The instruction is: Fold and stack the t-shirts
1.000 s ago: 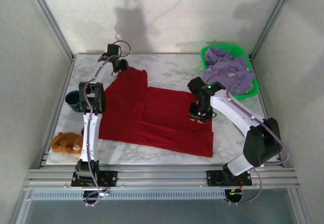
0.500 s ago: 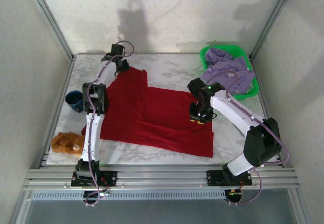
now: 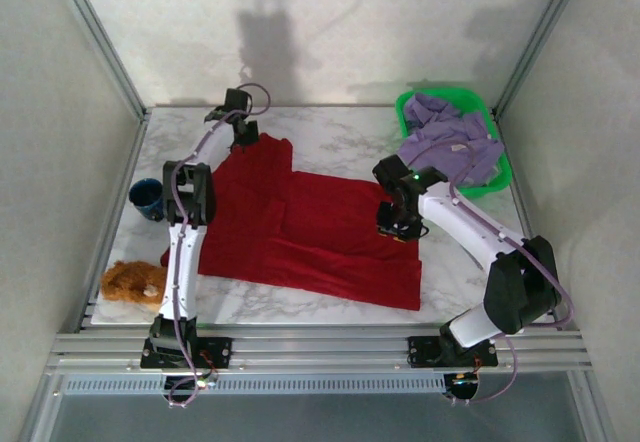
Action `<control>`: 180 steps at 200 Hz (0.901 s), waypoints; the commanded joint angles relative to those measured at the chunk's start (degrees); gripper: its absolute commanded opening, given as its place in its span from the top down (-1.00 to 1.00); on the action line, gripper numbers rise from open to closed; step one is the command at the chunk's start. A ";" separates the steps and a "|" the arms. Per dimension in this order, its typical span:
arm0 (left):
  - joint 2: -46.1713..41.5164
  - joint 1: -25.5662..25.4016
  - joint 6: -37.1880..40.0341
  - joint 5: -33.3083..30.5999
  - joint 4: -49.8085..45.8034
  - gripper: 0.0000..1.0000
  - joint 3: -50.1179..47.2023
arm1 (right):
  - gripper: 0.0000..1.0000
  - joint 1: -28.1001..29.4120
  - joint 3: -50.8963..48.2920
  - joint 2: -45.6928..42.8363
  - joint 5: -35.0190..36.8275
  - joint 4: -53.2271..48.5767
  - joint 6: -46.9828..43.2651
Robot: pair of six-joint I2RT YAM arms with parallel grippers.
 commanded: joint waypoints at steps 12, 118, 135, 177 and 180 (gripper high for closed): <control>-9.62 1.04 -0.20 2.57 2.25 1.00 -9.23 | 0.36 -0.93 5.62 2.38 8.90 3.41 1.24; -22.28 6.19 -3.60 3.59 12.41 1.00 -31.10 | -0.09 -3.78 17.41 18.68 12.52 7.68 1.09; -22.01 7.93 -4.01 6.08 12.61 1.00 -31.62 | -0.09 -3.82 18.02 20.94 7.83 8.60 0.10; -16.98 7.95 -3.13 16.32 9.60 1.00 -24.03 | -0.05 -3.78 16.28 20.36 4.42 11.11 -0.93; -16.90 7.76 -3.15 16.26 9.46 1.00 -23.73 | -0.05 -3.82 16.30 20.22 4.49 10.94 -1.05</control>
